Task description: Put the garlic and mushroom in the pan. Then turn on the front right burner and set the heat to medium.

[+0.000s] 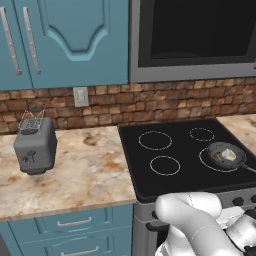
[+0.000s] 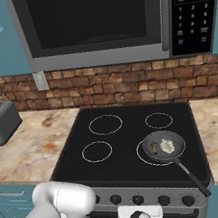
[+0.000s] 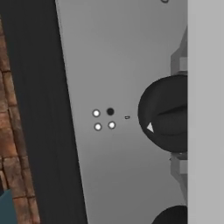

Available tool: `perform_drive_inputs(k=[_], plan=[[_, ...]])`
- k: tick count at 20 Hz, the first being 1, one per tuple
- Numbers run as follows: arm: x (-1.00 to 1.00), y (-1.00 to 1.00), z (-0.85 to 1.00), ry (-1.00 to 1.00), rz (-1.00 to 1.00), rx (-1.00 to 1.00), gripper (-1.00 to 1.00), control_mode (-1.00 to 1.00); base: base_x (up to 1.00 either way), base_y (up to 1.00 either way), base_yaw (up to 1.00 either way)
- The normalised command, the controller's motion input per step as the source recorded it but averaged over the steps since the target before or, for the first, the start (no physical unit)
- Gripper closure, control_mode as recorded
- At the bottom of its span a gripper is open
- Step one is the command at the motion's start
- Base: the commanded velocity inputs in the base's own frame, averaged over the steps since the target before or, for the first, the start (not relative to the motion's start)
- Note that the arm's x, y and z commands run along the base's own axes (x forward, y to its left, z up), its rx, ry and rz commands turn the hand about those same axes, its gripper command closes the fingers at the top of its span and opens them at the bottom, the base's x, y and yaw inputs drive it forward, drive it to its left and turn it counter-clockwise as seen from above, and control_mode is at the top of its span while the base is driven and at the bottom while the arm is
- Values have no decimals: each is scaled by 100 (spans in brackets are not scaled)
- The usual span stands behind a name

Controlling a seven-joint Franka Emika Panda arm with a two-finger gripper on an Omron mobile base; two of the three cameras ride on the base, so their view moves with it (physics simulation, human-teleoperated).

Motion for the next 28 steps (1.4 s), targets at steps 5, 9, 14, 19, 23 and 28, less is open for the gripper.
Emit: perform_drive_inputs(k=[5, 9, 14, 19, 23, 28], plan=[[0, 0, 0, -5, 0, -20, 100, -100, 0, 0, 0], [0, 0, 0, -11, -2, -25, 100, -100, 0, 0, 0], [0, 0, 0, -3, -10, -25, 100, -100, 0, 0, 0], [0, 0, -2, -1, -14, -28, 100, -100, 0, 0, 0], [0, 0, -3, -9, -15, -31, 100, -100, 0, 0, 0], [0, 0, 0, -6, -16, -30, 100, -100, 0, 0, 0]])
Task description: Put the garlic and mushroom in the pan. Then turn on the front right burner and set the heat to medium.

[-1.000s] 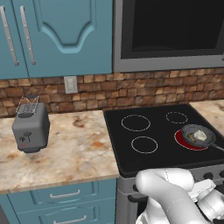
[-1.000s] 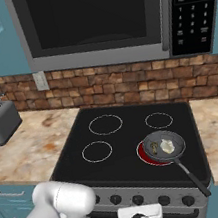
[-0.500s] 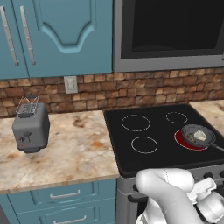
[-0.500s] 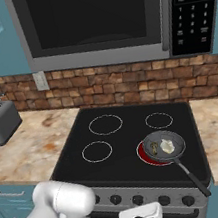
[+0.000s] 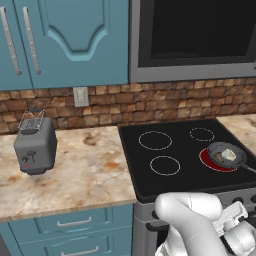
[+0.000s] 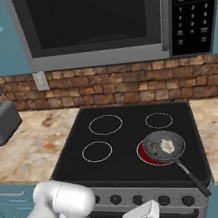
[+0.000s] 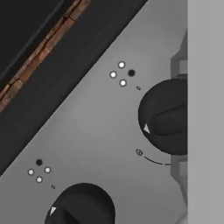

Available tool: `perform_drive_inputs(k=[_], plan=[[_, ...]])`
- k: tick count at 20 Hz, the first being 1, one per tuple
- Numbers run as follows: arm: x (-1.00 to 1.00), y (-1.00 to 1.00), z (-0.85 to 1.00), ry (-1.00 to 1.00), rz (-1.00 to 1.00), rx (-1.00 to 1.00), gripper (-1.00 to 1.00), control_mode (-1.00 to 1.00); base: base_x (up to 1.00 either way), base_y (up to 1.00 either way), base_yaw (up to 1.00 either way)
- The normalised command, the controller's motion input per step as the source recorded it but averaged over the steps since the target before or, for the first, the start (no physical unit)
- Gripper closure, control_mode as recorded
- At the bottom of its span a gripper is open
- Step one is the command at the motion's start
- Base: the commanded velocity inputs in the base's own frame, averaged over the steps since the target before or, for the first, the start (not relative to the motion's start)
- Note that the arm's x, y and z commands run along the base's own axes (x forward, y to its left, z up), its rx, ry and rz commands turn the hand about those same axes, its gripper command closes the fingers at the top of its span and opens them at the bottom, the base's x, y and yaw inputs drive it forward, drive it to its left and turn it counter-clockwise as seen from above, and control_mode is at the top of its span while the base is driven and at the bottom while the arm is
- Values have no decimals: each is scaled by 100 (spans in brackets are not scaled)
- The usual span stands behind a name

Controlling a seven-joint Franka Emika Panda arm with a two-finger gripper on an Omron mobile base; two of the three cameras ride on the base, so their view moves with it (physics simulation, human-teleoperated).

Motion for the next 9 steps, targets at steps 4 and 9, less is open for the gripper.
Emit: perform_drive_inputs(k=[4, 9], plan=[[0, 0, 0, -4, -17, -31, 100, -100, 0, 0, 0], [0, 0, -1, -2, -17, -30, 100, -100, 0, 0, 0]])
